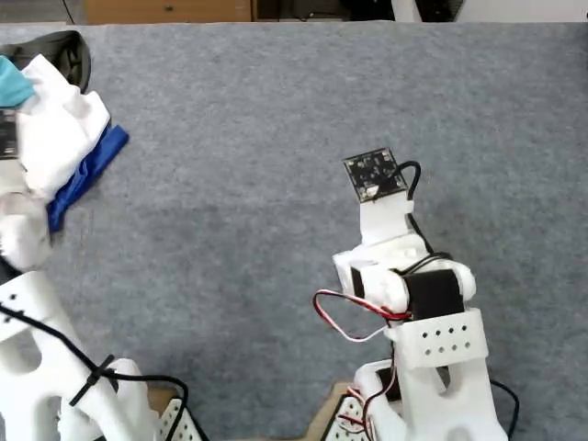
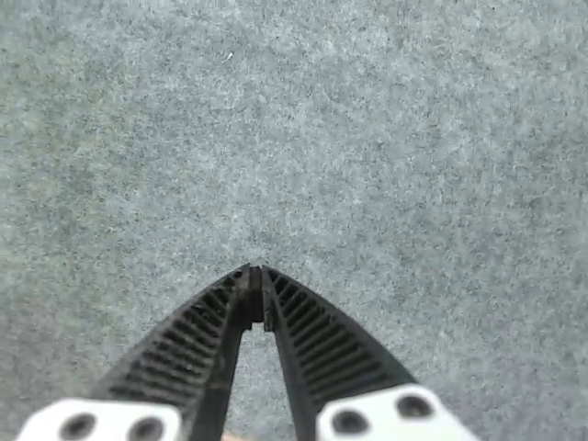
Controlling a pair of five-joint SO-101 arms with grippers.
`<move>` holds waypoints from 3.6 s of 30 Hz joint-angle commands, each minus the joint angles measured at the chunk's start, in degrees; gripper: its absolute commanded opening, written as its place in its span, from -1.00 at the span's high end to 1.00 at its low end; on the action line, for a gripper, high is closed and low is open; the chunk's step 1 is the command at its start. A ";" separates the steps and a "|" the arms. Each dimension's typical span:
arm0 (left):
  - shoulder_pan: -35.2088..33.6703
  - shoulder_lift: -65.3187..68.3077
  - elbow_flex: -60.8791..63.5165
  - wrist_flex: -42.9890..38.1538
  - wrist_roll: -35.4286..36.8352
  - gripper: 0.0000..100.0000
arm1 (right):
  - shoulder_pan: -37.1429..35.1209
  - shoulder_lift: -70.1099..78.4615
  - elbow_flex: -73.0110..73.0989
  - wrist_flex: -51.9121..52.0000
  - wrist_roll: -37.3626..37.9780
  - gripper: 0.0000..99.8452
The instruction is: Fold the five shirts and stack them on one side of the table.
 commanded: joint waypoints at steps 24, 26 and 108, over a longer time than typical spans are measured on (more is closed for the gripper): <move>-10.55 75.56 -88.44 20.22 20.40 0.73 | -0.84 25.80 -19.21 -0.18 -3.69 0.98; -9.67 81.01 -93.10 20.22 22.07 0.73 | -0.84 27.38 -19.21 -0.18 -3.69 0.98; -6.24 106.95 -125.80 27.78 27.52 0.96 | -0.84 33.80 -18.68 -7.91 -3.60 0.99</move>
